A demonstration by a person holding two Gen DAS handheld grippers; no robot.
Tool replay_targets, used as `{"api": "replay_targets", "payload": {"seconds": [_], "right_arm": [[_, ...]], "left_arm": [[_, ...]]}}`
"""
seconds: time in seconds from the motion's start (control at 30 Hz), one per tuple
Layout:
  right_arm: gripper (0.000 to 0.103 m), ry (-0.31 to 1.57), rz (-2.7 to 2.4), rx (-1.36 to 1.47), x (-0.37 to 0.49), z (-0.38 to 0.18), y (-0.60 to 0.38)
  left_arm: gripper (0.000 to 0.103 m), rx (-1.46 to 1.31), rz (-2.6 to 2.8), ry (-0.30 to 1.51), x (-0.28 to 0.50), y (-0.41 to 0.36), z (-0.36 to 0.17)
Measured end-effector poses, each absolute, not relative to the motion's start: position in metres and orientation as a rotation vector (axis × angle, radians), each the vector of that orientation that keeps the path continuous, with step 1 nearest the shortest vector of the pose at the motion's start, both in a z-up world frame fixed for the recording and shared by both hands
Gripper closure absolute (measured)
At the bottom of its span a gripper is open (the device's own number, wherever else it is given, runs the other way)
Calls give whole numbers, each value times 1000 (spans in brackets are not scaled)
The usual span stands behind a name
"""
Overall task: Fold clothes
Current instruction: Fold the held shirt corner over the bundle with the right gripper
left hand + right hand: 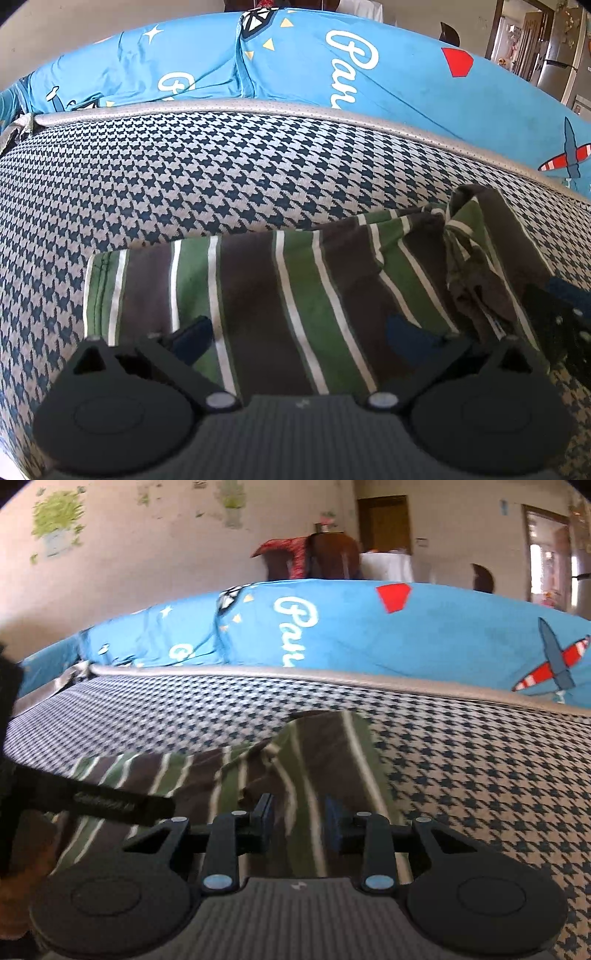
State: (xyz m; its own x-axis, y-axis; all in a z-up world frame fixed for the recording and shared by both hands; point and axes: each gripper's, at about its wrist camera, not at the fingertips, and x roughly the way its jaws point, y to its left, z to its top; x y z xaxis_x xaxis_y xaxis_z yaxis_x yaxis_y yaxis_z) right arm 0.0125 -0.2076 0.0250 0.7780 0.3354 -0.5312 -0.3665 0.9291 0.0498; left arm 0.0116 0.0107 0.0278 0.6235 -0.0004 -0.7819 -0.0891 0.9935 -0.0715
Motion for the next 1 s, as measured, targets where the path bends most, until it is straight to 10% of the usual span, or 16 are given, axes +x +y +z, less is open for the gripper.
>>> {"api": "replay_targets", "payload": {"seconds": [1.0], "right_arm": [[68,480,368,-178,41,23,-190]], "left_arm": [[0,-128,59,903,10,15,24]]}}
